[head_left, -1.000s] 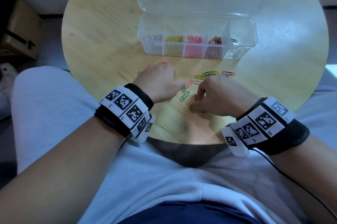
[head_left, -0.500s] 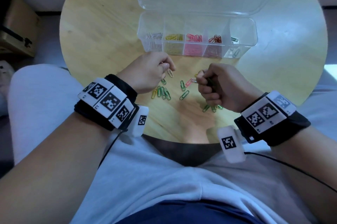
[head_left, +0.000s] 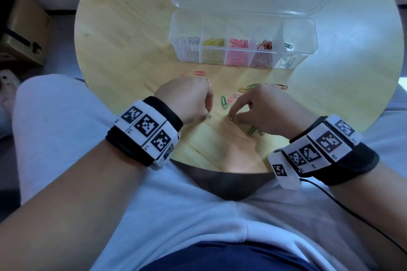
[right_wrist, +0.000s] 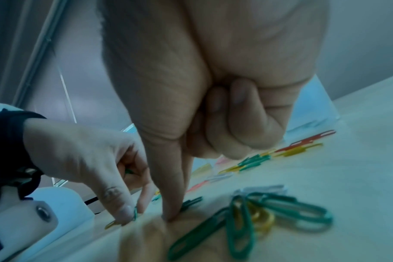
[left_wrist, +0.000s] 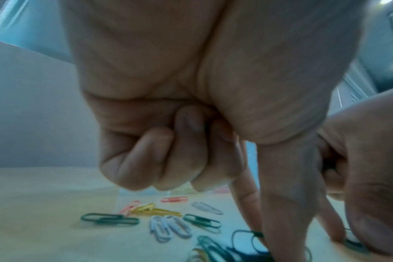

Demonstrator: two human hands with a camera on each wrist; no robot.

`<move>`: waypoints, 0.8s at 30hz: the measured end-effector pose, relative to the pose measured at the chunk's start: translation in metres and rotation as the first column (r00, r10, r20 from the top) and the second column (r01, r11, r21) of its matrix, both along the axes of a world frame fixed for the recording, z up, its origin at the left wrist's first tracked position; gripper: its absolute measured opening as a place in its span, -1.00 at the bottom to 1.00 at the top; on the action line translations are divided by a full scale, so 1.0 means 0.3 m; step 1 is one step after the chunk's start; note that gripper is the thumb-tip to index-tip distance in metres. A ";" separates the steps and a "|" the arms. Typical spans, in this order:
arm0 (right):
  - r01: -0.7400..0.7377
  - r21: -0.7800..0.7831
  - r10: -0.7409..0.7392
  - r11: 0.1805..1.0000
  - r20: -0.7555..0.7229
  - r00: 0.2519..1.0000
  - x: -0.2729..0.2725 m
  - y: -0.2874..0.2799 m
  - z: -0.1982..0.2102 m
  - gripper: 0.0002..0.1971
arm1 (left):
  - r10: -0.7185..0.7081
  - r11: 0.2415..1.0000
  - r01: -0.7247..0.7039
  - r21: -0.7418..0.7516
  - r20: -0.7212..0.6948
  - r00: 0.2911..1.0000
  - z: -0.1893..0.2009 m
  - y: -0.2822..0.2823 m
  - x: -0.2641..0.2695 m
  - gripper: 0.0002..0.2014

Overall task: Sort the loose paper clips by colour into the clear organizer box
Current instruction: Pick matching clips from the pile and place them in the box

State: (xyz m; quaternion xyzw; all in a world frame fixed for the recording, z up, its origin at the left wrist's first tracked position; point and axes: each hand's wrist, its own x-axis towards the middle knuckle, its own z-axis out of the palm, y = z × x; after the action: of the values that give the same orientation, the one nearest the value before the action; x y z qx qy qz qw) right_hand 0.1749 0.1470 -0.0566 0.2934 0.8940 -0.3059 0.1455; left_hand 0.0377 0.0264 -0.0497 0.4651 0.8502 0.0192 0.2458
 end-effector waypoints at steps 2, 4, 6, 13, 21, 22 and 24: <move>0.004 0.046 -0.005 0.999 0.022 1.000 0.001 0.010 -0.003 -0.94 | 0.014 1.000 -0.014 0.003 -0.009 1.000 0.006 0.009 0.015 -0.94; 0.000 0.080 -0.004 0.997 0.049 0.999 0.003 0.014 -0.007 -0.88 | 0.015 1.000 -0.015 -0.005 0.007 1.000 0.007 0.012 0.023 -0.94; -0.002 0.091 -0.004 0.996 0.071 0.997 0.004 0.011 -0.008 -0.85 | 0.006 1.000 -0.005 -0.018 0.026 1.000 0.000 0.010 0.023 -0.92; -0.034 0.218 0.014 0.975 0.093 0.996 0.014 -0.003 -0.012 -0.79 | 0.084 0.989 -0.110 0.095 0.249 0.965 0.007 0.019 0.005 -0.74; 0.256 -0.265 -0.288 0.930 -0.089 0.953 0.014 0.054 0.001 -0.75 | 0.034 0.964 -0.119 0.237 0.335 0.942 -0.003 0.023 0.005 -0.59; 0.326 -0.400 -0.390 0.857 -0.090 0.916 0.013 0.062 0.010 -0.75 | 0.034 0.961 -0.127 0.245 0.352 0.935 -0.009 0.023 0.004 -0.61; 0.417 -0.624 -0.557 0.661 -0.035 0.830 0.016 0.080 0.035 -0.75 | 0.036 0.957 -0.141 0.254 0.380 0.924 -0.015 0.027 0.001 -0.70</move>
State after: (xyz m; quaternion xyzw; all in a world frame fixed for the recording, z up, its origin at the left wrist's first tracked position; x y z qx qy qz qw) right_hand 0.1798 0.1710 -0.0460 0.4262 0.6504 -0.6274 0.0405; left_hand 0.0382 0.0344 -0.0542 0.4436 0.7975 0.2365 0.3336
